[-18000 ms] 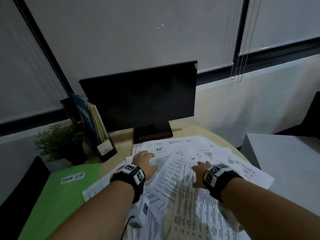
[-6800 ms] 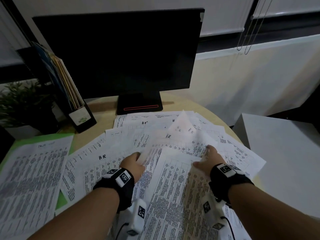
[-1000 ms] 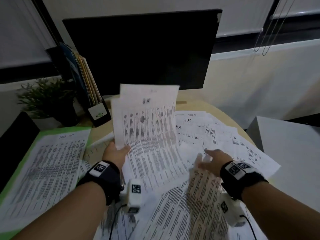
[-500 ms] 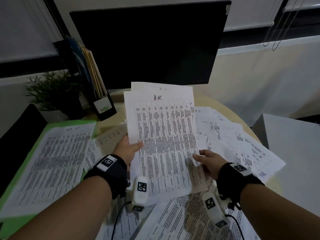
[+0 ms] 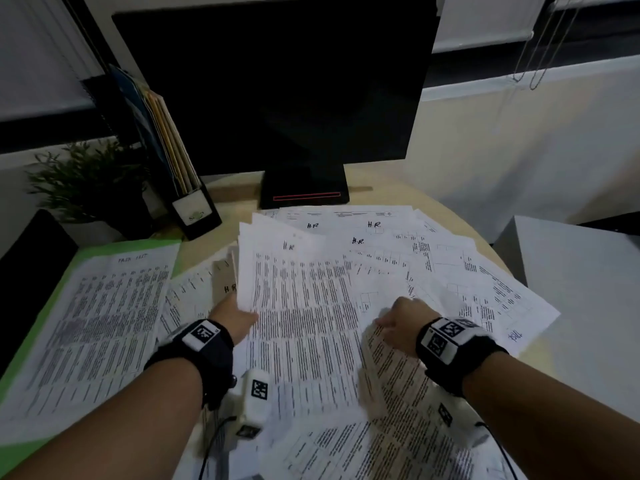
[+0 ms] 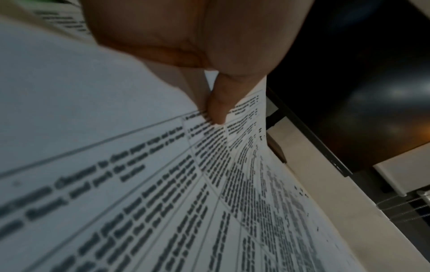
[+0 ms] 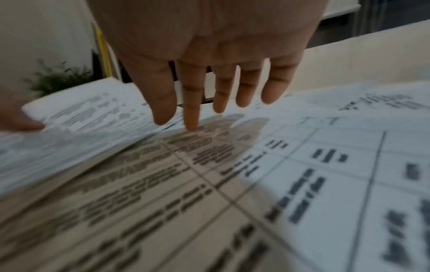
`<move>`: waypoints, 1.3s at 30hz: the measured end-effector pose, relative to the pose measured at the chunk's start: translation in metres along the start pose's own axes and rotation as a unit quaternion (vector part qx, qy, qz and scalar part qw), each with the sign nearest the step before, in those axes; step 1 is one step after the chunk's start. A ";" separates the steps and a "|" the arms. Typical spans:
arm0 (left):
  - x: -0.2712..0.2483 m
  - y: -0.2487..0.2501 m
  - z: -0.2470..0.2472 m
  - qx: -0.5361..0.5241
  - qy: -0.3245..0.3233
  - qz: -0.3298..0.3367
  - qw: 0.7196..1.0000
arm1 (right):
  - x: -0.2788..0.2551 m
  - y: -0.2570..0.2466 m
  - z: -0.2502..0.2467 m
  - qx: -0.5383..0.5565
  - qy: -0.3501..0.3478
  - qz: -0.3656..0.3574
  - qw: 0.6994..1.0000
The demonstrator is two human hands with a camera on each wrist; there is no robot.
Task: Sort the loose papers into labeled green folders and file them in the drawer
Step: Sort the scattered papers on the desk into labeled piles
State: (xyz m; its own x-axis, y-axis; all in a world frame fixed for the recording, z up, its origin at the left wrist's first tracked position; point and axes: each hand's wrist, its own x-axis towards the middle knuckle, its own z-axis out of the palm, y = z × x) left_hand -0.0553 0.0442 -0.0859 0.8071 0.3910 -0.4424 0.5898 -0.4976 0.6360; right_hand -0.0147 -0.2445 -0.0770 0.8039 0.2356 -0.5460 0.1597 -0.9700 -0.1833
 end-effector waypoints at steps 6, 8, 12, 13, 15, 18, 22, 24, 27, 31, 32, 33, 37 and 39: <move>0.007 -0.014 0.007 0.038 -0.010 -0.014 0.999 | 0.006 0.023 -0.012 0.043 0.048 0.128 0.990; 0.013 -0.018 0.003 0.038 0.010 -0.028 0.999 | 0.009 0.025 -0.015 0.053 0.015 0.140 0.989; 0.025 -0.033 -0.009 0.005 0.051 -0.067 0.996 | 0.014 0.013 -0.013 -0.022 -0.010 0.090 0.996; 0.029 -0.036 -0.011 0.002 0.052 -0.074 0.996 | 0.015 0.010 -0.013 -0.016 0.010 0.083 0.996; 0.032 -0.040 -0.014 0.012 0.043 -0.076 0.996 | 0.016 0.005 -0.015 0.017 0.068 0.075 0.995; 0.035 -0.042 -0.012 0.021 0.033 -0.078 0.996 | 0.028 0.001 -0.019 0.028 0.108 0.077 0.991; 0.039 -0.048 -0.011 0.009 0.038 -0.091 0.995 | 0.050 -0.006 -0.024 0.070 0.069 0.135 0.986; 0.041 -0.049 -0.010 0.010 0.038 -0.094 0.995 | 0.052 -0.010 -0.026 0.076 0.055 0.157 0.983; 0.041 -0.048 -0.010 0.003 0.042 -0.097 0.994 | 0.051 -0.009 -0.030 0.079 0.027 0.182 0.980; 0.041 -0.048 -0.009 -0.006 0.043 -0.098 0.994 | 0.048 -0.003 -0.030 0.118 0.018 0.170 0.978; 0.041 -0.047 -0.010 -0.006 0.042 -0.097 0.994 | 0.048 -0.003 -0.030 0.127 0.029 0.168 0.977; 0.041 -0.048 -0.010 -0.005 0.039 -0.096 0.995 | 0.048 -0.002 -0.029 0.144 0.043 0.171 0.974; 0.044 -0.050 -0.011 0.002 0.034 -0.096 0.995 | 0.041 0.004 -0.027 0.206 0.085 0.177 0.959; 0.045 -0.051 -0.011 0.007 0.035 -0.100 0.994 | 0.038 0.005 -0.026 0.235 0.100 0.177 0.951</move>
State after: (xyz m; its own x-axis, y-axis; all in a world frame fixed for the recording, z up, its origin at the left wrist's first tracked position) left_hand -0.0495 0.0958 -0.1310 0.6695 0.5359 -0.5144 0.7394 -0.4140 0.5310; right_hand 0.0315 -0.2421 -0.0779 0.8603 -0.1621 -0.4834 -0.3762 -0.8416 -0.3874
